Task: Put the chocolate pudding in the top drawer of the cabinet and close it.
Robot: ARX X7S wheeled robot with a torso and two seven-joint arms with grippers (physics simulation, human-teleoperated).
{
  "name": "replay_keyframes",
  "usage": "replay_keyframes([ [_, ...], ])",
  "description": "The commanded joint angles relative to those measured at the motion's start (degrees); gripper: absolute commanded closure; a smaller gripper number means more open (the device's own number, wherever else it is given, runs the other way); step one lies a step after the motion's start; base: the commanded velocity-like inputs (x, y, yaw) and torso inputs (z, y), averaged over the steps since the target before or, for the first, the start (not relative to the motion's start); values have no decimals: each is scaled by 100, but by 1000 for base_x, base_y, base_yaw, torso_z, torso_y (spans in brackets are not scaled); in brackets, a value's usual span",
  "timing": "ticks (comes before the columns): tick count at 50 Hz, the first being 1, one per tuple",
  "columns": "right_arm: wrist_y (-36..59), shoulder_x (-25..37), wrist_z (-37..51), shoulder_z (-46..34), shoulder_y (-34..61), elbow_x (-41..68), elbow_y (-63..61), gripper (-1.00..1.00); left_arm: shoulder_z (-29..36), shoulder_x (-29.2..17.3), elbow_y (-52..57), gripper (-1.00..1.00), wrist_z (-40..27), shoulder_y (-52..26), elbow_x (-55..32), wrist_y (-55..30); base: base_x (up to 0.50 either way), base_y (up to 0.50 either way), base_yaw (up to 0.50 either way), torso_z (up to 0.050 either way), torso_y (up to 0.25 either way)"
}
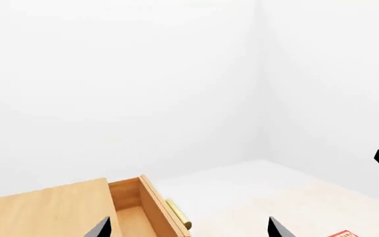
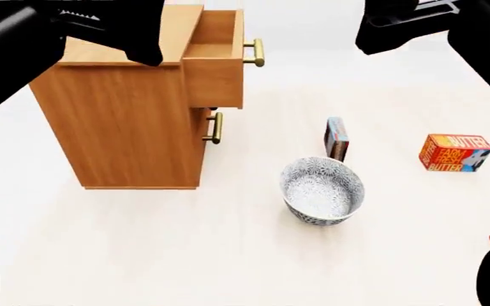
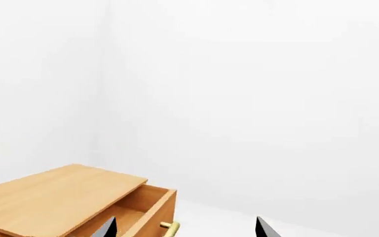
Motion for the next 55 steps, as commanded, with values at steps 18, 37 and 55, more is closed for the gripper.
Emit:
replay_keyframes([
  [18,-173,214,130,-324,568,320,413,-100,469,-207,-334,-100,-390,-626,-564,113,352,144,0,0,0],
  [37,-384,326,90,-578,574,308,465,-100,553,-290,-279,-100,-341,-605,-576,241,384,173,0,0,1],
  [55,-141,75,290,-902,1135,652,1656,-100,731,-466,-472,-100,-804,-865,-1257,496,171,77,0,0,0],
])
